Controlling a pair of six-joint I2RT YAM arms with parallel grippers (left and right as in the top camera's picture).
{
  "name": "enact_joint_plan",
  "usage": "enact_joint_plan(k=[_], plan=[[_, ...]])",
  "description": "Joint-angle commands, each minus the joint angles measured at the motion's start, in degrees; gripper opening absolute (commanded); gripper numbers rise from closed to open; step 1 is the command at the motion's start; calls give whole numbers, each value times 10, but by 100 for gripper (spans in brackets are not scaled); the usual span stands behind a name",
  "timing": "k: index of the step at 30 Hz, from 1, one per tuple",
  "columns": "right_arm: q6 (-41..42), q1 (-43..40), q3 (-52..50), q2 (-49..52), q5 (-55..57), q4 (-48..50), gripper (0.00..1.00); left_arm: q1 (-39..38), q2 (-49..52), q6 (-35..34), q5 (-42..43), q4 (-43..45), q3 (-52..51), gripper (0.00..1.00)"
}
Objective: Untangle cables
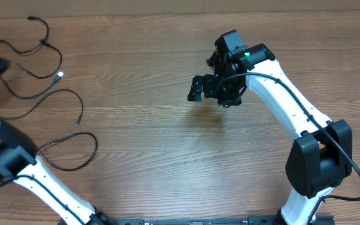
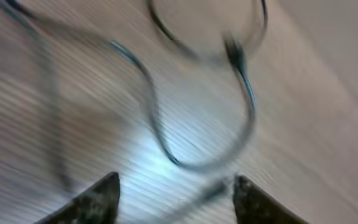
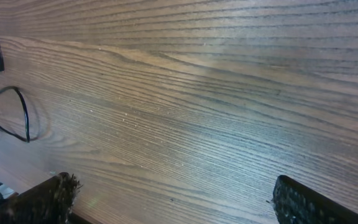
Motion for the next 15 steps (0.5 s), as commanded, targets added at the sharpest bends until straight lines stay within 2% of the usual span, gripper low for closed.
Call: enact_joint_plan(k=[1, 3, 4, 5, 6, 7, 8, 11, 14, 15], plan=[[-1, 3, -3, -20, 6, -2, 100, -65, -2, -23, -110, -56, 3, 67], [-1, 3, -3, -20, 6, -7, 100, -87, -2, -105, -256, -92, -1, 94], [-1, 3, -3, -20, 6, -9, 100, -91, -2, -147, -303, -108, -2, 100], [-3, 3, -3, -20, 6, -13, 100, -93, -2, -204, -348, -129, -2, 100], [-3, 3, -3, -20, 6, -16, 100, -92, -2, -233, -323, -139, -2, 100], [-3, 3, -3, -20, 6, -16, 100, -87, -2, -217, -252, -150, -2, 100], [-3, 3, -3, -19, 6, -14, 100, -81, -2, -198, -217, -161, -2, 100], [-3, 3, -3, -19, 6, -14, 100, -67, 1, -212, -216, -182, -2, 100], [-3, 3, -3, -20, 6, -17, 100, -61, 13, -259, -216, -199, -5, 100], [-3, 3, -3, -20, 6, -17, 100, -61, 17, -259, -218, -197, -5, 95]])
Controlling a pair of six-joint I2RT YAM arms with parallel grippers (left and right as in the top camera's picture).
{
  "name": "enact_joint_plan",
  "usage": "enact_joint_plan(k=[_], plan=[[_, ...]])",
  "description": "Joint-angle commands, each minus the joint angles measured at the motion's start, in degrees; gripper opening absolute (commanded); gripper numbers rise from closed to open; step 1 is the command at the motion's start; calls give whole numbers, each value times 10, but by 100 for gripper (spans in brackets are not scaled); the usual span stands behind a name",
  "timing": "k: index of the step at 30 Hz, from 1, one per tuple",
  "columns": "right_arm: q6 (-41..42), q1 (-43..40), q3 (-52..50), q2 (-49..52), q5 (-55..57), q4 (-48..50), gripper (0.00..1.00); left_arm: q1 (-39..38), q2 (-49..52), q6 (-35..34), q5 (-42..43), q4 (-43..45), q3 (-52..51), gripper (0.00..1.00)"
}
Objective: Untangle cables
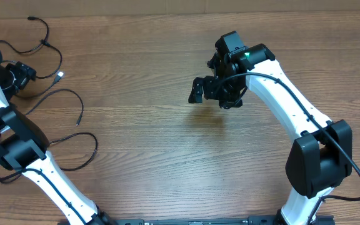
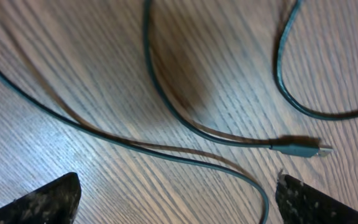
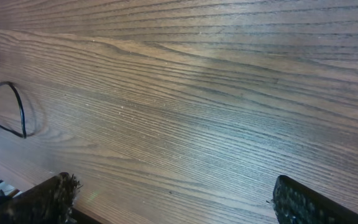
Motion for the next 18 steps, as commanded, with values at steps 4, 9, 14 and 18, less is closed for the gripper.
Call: enact_joint_plan(k=[4, 9, 14, 18], plan=[[-2, 3, -3, -19, 6, -7, 100, -5, 34, -41, 5, 14, -3, 88], [-2, 3, -3, -20, 6, -9, 100, -2, 72, -41, -27, 22, -4, 84], [-2, 3, -3, -20, 6, -11, 100, 7, 92, -41, -27, 41, -4, 86], [-2, 3, -3, -20, 6, -11, 100, 8, 92, -40, -28, 53, -4, 49]])
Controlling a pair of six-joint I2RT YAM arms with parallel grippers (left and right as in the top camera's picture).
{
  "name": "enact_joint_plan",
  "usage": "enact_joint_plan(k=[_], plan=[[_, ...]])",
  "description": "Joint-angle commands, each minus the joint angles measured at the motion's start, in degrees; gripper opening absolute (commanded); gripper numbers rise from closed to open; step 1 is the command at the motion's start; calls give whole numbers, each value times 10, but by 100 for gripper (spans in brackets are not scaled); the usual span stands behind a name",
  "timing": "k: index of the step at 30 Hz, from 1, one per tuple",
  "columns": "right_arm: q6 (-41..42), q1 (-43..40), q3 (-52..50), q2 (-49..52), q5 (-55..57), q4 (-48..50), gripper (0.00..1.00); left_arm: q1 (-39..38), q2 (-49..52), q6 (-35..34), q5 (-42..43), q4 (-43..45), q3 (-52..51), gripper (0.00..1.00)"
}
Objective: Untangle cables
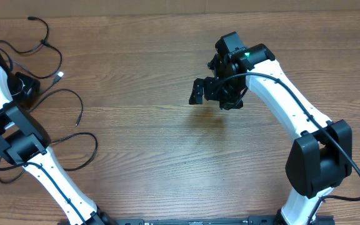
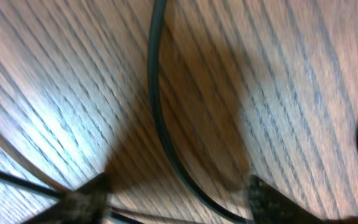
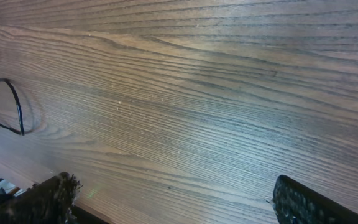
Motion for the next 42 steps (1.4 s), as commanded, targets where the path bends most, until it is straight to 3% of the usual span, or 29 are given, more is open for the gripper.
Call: enact_joint_plan(k=[1, 5, 6, 7, 16, 20, 24, 33, 36, 40, 42], plan=[[-2, 3, -3, -20, 6, 0, 100, 5, 16, -2, -6, 8, -4, 43], [-2, 3, -3, -20, 6, -5, 100, 13, 14, 0, -21, 7, -2, 24], [-2, 3, -3, -20, 6, -7, 100, 16, 10, 0, -20, 6, -1, 10], [-2, 3, -3, -19, 6, -10, 100, 21, 4, 0, -16, 5, 0, 4], [-2, 3, -3, -20, 6, -9, 100, 38, -53, -2, 7, -12, 7, 4], [-2, 3, -3, -20, 6, -8, 100, 40, -75, -20, 112, 2, 8, 4], [-2, 3, -3, -19, 6, -8, 100, 52, -84, -35, 137, 5, 8, 4], [-2, 3, -3, -20, 6, -4, 100, 129, -84, -35, 355, -28, 9, 4], [-2, 3, -3, -20, 6, 9, 100, 151, -84, -36, 322, -107, 9, 4], [-2, 3, -3, -19, 6, 8, 100, 162, -84, -126, 236, -179, 9, 4], [-2, 3, -3, -20, 6, 5, 100, 166, -84, -129, 224, -180, 9, 4]])
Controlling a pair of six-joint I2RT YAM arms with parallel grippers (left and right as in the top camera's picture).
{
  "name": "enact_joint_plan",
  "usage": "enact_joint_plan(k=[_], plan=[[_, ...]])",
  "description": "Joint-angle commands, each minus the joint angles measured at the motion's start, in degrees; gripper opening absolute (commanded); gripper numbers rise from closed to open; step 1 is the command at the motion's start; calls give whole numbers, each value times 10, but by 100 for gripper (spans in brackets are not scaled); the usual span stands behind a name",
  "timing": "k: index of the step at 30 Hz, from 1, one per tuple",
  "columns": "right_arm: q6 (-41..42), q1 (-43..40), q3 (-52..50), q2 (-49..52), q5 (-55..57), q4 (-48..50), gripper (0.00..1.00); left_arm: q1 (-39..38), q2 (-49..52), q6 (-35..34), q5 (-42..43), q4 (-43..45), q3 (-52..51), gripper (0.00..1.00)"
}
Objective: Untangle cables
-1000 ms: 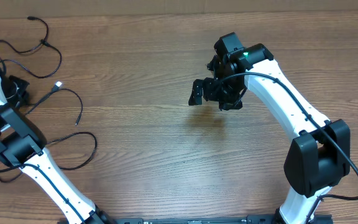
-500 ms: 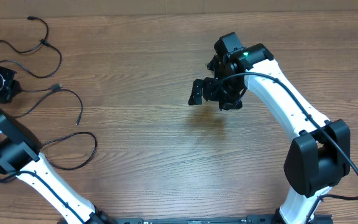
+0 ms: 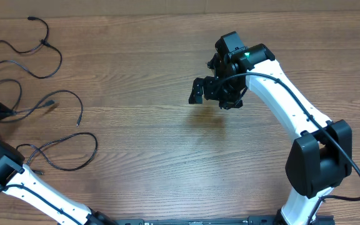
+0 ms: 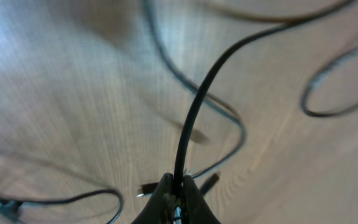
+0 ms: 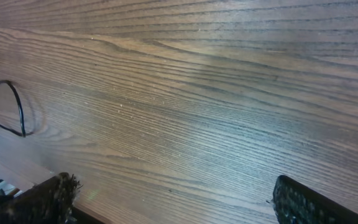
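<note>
Several thin black cables lie at the table's left. My left gripper is at the far left edge, shut on one black cable (image 3: pixel 27 110) that runs right to its plug (image 3: pixel 50 102). In the left wrist view that cable (image 4: pixel 194 118) rises straight out of the shut left gripper (image 4: pixel 178 182), with other loops blurred below it. A separate cable (image 3: pixel 49 72) curls at the top left. Another cable (image 3: pixel 74 95) arcs by the plug, and a third cable (image 3: pixel 87 156) loops lower down. My right gripper (image 3: pixel 197 89) hangs open over the middle of the table, holding nothing (image 5: pixel 179 202).
The wooden table (image 3: pixel 167 162) stretches right of the cables. In the right wrist view a cable loop (image 5: pixel 18 112) and a plug show far off at the left edge. The right arm (image 3: pixel 292 106) reaches in from the lower right.
My left gripper was open, low over the cables near the top left. Now it is shut on one cable at the far left edge. That cable's plug lies lower and further left.
My left gripper first stood open at the far top left, then open above the cable tangle, then low over one strand. Now it is shut on a cable, lifted off the table, and the top cable lies apart. The right arm has stayed still, open.
</note>
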Motion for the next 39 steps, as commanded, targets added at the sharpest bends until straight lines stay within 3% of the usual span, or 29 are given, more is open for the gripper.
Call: enact_joint_plan(k=[1, 5, 8, 11, 12, 15, 16, 22, 29, 36, 39], plan=[[-2, 3, -3, -20, 6, -2, 100, 7, -20, -54, -52, -9, 8, 4], [-2, 3, -3, -20, 6, -1, 100, 7, -20, -73, -54, -28, 8, 4], [-2, 3, -3, -20, 6, -1, 100, 7, -20, -139, -75, -56, 8, 4], [-2, 3, -3, -20, 6, -1, 100, 7, -20, -138, -75, -50, 8, 5], [-2, 3, -3, -19, 6, -1, 100, 6, -20, -128, -74, -40, 8, 11], [-2, 3, -3, -20, 6, 2, 100, 5, -20, -63, -61, -22, 8, 71], [-2, 3, -3, -20, 6, 2, 100, 5, -20, -26, -44, -16, 8, 100], [-2, 3, -3, -20, 6, 0, 100, -2, -22, 115, 101, -6, 16, 100], [0, -77, 57, -40, 6, -99, 100, -82, -110, 214, 100, -27, 38, 100], [-3, -192, 60, -155, 43, -172, 100, -268, -251, 305, 87, -33, 38, 100], [-35, -212, 60, -230, 59, -207, 100, -371, -305, 310, 6, -59, 38, 100]])
